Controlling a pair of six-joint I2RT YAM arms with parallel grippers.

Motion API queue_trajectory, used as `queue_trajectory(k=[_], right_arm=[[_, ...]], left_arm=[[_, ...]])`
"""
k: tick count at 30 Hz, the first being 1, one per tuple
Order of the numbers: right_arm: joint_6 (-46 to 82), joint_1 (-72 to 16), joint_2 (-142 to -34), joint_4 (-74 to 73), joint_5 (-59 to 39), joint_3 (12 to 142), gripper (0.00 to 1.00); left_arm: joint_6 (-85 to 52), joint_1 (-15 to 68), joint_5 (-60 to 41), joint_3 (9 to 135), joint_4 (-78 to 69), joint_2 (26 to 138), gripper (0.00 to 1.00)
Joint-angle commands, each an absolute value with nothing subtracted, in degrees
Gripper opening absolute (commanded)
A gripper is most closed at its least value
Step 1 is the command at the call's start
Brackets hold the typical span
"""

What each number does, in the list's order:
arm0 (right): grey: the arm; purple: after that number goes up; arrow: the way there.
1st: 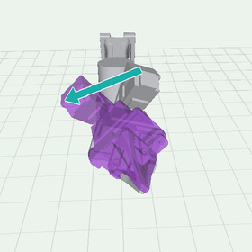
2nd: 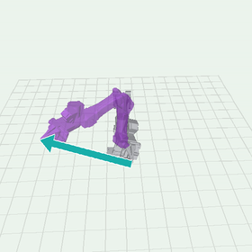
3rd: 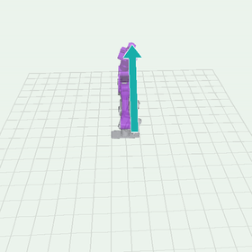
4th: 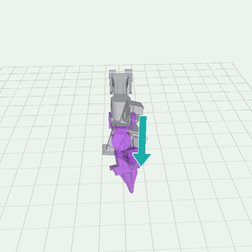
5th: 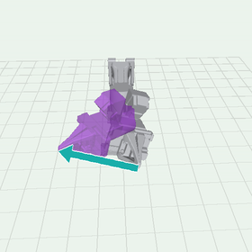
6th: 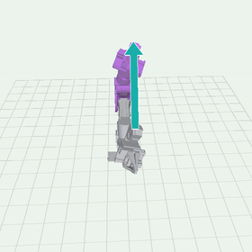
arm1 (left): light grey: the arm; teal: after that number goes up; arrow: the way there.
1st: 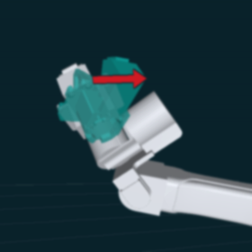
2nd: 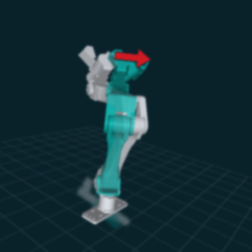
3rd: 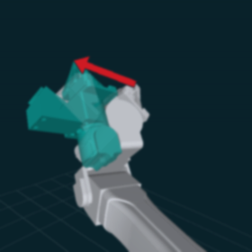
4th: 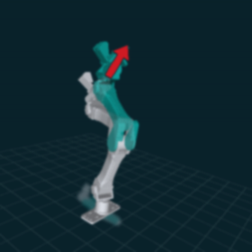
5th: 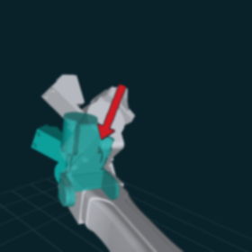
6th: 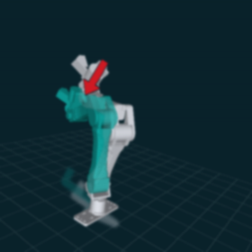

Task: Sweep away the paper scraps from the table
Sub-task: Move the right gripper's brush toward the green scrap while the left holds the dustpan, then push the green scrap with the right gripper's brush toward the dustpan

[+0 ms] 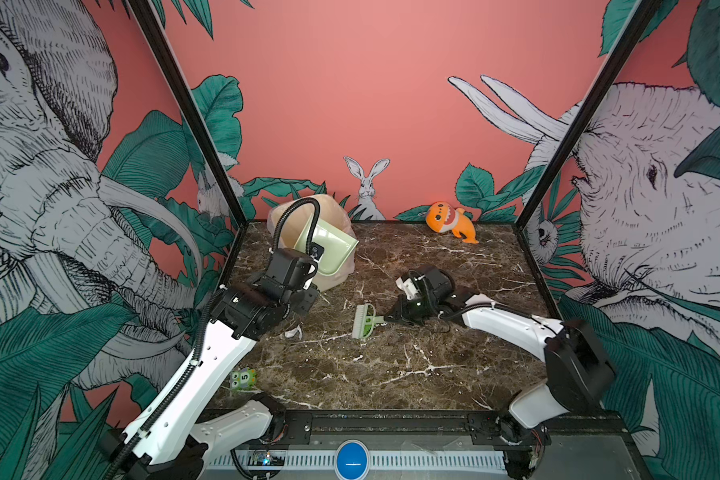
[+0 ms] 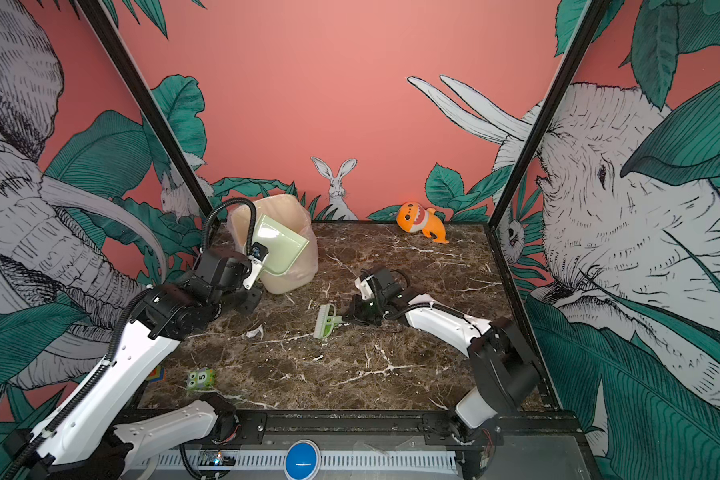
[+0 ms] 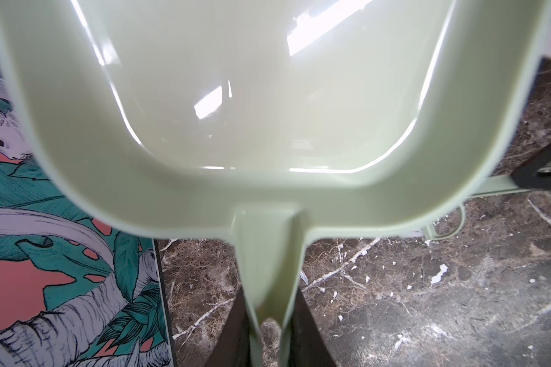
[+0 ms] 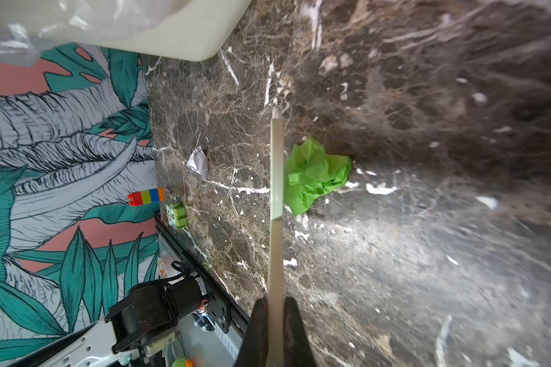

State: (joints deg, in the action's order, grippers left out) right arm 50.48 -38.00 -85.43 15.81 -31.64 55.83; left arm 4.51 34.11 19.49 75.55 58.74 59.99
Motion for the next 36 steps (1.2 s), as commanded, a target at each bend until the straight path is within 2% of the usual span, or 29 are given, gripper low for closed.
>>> queue_trajectory(k=[1, 9, 14, 20, 31, 36], right_arm=[[48.52, -35.60, -79.78, 23.41, -29.55, 53.45, 0.00], [40.53, -28.43, -70.69, 39.63, -28.08, 52.24, 0.00], [41.18, -28.81, -69.93, 40.39, -29.10, 56.80, 0.00], [39.47, -31.74, -70.75, 47.57, -21.33, 67.43, 0.00], [45.66, -35.33, -80.00, 28.24, -28.24, 61.70, 0.00], [44.98, -34.62, -81.77, 27.05, -28.63, 59.44, 0.00]], left_arm=[[2.75, 34.58, 17.36, 74.15, 58.16, 59.85, 0.15], [2.44, 35.59, 16.36, 72.32, 58.25, 60.29, 0.15], [2.25, 36.19, 16.49, 72.20, 58.79, 60.29, 0.16], [1.37, 37.05, 16.69, 72.07, 58.99, 60.53, 0.16], [0.28, 38.84, 17.14, 70.30, 59.22, 61.17, 0.16], [-0.24, 39.79, 17.49, 69.47, 59.53, 61.26, 0.16]])
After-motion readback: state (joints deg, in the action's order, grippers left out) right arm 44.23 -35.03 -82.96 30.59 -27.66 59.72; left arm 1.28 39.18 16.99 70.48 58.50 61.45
